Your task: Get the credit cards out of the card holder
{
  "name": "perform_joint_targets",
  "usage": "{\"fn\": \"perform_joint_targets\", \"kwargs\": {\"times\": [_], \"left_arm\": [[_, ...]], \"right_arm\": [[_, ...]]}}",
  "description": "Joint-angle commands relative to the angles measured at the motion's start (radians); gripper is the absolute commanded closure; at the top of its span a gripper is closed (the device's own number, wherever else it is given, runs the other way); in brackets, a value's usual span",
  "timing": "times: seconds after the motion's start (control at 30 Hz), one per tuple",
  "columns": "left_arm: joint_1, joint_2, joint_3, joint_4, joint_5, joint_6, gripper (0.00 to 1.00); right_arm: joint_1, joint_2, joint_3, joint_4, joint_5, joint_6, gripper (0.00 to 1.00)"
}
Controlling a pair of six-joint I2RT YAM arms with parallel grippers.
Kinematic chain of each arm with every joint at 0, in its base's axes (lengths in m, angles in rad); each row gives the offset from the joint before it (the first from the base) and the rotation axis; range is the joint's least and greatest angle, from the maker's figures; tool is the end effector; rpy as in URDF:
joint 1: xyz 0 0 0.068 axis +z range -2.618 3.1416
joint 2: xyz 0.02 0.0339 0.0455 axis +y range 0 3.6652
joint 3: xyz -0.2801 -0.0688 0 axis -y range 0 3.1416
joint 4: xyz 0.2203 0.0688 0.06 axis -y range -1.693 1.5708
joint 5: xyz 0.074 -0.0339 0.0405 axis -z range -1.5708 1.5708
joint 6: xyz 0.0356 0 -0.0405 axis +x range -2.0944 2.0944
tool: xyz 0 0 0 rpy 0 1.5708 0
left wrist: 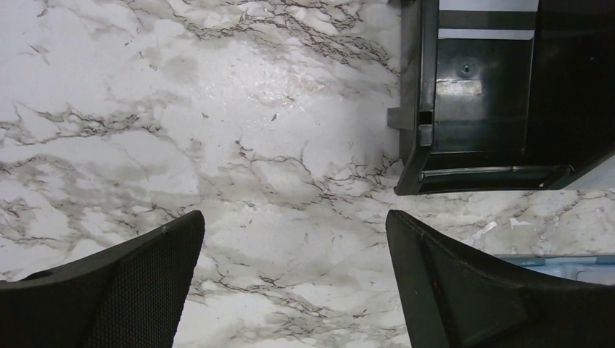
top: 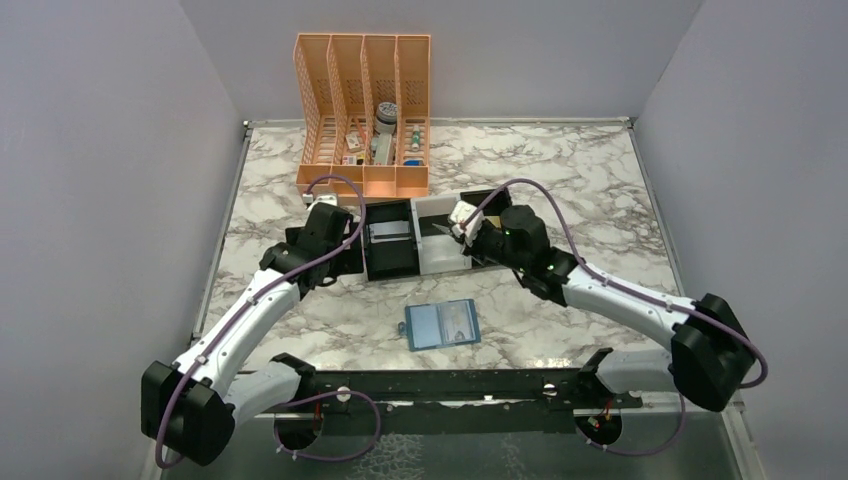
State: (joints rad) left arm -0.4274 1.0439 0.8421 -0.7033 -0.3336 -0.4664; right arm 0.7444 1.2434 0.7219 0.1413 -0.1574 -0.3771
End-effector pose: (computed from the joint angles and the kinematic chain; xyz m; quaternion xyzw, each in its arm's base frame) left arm 0.1627 -0.0613 0.2856 -0.0724 0.9308 0.0023 0.3584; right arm 0.1817 0.1750 0.2805 -0.4763 0.6756 0.1661 0.5377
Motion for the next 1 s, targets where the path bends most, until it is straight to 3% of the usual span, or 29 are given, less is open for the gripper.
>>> {"fn": "perform_joint_targets", "kwargs": {"times": [0.0,0.47,0.97], "left_arm": [[0.006,-0.006,-0.007,0.065,-0.046,0.039,0.01],[0.012,-0.052,-0.008,0.055,-0.124,0.022,0.01],[0.016,-0.081,-0.009,0.054,-0.134,0.017,0.01]], "right_arm": [[0.010,0.123,0.097,0.004,0.069,-0.277,0.99],[0.010,0.460,0.300,-0.003,0.230,-0.449,0.99],[0.010,0.686,0.435,0.012,0.226,-0.521,0.98]]}}
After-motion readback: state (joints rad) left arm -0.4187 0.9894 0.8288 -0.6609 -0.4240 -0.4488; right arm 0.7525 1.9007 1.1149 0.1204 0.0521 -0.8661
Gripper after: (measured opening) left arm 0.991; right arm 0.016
